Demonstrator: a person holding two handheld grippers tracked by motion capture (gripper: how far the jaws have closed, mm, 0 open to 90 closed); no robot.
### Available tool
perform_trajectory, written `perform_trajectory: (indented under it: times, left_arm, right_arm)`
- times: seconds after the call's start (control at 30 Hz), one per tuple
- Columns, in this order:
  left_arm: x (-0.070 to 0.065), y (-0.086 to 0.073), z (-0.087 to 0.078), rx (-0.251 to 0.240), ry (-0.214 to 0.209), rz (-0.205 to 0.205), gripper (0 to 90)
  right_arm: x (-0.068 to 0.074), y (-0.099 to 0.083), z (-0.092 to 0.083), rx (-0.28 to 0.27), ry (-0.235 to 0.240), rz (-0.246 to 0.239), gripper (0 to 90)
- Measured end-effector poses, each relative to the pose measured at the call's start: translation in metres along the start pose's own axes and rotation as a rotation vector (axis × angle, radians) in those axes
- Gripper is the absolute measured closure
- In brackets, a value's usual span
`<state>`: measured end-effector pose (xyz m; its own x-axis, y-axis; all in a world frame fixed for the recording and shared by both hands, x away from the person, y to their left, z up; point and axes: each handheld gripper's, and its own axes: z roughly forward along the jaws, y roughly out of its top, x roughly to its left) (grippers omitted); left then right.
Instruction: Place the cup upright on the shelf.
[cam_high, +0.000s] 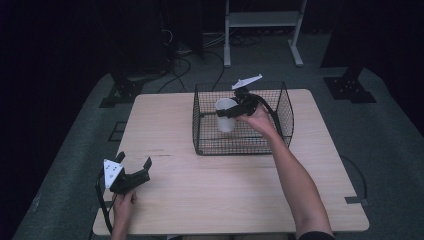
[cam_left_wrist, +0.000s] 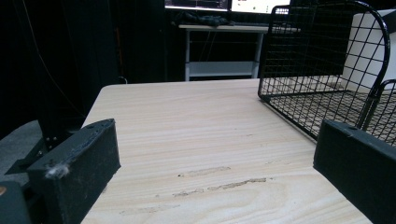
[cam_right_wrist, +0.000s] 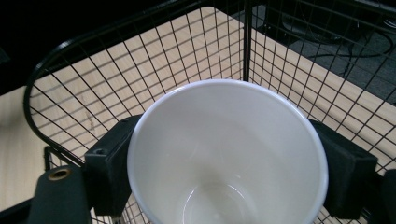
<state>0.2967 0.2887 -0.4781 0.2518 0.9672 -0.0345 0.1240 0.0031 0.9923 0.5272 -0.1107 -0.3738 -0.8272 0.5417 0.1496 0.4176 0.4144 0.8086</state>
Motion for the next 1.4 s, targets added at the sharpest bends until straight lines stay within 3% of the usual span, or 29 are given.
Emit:
perform_trajectory:
  times: [0.23,0.6,0.73,1.4]
  left_arm:
    - [0.0,0.0,0.0,0.001,0.0,0.003,0.0]
    - [0.0,0.0,0.0,0.0,-0.001,-0.001,0.0]
    - [0.0,0.0,0.0,0.0,-0.001,0.002,0.0]
    - [0.0,0.0,0.0,-0.001,-0.001,0.003,0.0]
  right_arm:
    - [-0.004,-0.006,0.007,0.064,0.0,-0.014,18.9]
    - [-0.012,-0.013,0.014,0.121,-0.009,-0.008,18.9]
    - [-0.011,-0.016,0.019,0.17,-0.024,-0.034,18.9]
    - [-0.003,-0.015,0.018,0.18,-0.002,-0.049,18.4]
